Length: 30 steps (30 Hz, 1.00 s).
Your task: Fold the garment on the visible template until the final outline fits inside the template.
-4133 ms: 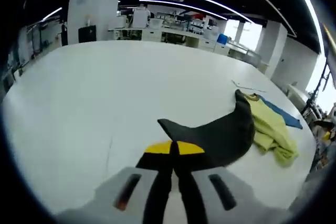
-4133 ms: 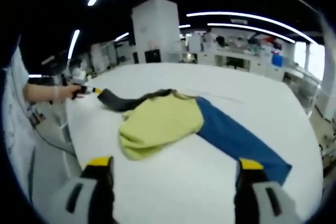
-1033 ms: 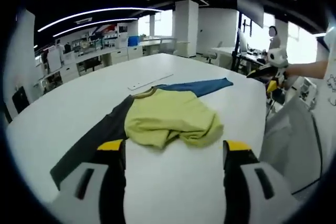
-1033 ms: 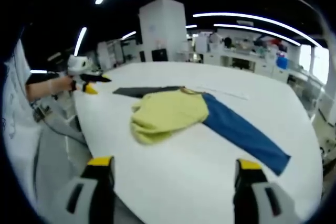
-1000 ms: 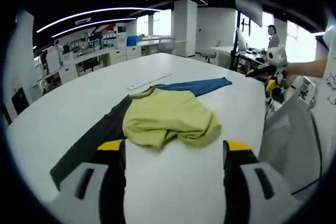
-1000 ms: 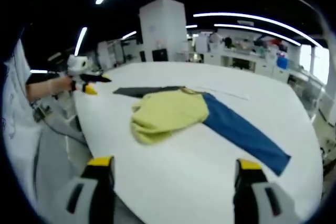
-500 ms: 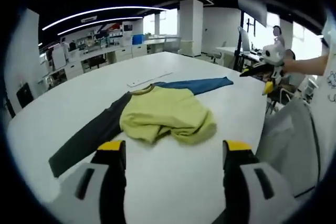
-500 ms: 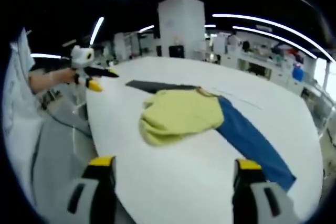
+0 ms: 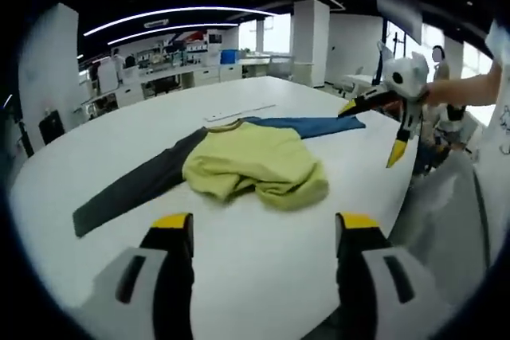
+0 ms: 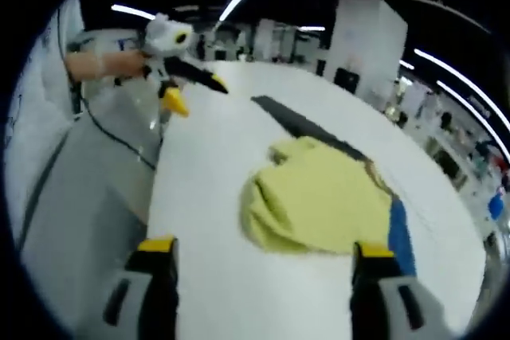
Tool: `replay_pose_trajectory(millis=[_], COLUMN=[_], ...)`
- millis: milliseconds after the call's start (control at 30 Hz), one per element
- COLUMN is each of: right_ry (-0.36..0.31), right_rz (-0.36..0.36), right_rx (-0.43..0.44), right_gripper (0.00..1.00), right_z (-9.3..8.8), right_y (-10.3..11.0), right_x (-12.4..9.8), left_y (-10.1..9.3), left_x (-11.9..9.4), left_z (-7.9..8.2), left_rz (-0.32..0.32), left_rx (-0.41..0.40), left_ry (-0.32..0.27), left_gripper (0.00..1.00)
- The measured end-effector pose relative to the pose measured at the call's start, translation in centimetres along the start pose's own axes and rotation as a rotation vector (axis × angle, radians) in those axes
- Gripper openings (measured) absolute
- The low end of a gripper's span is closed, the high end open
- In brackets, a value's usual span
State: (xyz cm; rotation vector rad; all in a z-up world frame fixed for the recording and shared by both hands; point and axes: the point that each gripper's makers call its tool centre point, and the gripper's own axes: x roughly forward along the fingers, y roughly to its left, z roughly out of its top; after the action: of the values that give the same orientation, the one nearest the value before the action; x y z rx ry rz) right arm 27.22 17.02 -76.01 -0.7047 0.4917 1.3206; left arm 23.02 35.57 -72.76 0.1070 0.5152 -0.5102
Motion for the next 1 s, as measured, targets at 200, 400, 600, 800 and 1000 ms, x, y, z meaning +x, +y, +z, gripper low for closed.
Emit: replay_pose_trajectory(millis=[200, 400, 600, 800, 1000], right_ry=[0.033, 0.072, 0.103, 0.146, 0.171], right_rz=[0.077, 0.087, 0.107, 0.089, 0.071], right_rx=[-0.130, -0.208, -0.256, -0.260, -0.199], right_gripper=[0.72, 0.54, 0.33, 0.23, 0.04], right_z=[0.5, 0.1, -0.4, -0.7, -0.8], right_y=[1.0, 1.1, 1.4, 0.6, -0.6], right_x=[3.5, 5.6, 7.2, 9.0, 9.5], left_y=[-1.0, -1.4, -2.4, -3.2, -3.0], left_x=[-0.3, -0.5, -0.5, -0.3, -0.1], left_z=[0.1, -0.1, 0.1, 0.1, 0.1], left_rz=[-0.007, -0.004, -0.003, -0.016, -0.026], left_rx=[-0.006, -0.002, -0.023, -0.041, -0.064], left_ry=[-0.003, 0.004, -0.014, -0.022, -0.033], left_gripper=[0.68, 0.67, 0.66, 0.66, 0.65])
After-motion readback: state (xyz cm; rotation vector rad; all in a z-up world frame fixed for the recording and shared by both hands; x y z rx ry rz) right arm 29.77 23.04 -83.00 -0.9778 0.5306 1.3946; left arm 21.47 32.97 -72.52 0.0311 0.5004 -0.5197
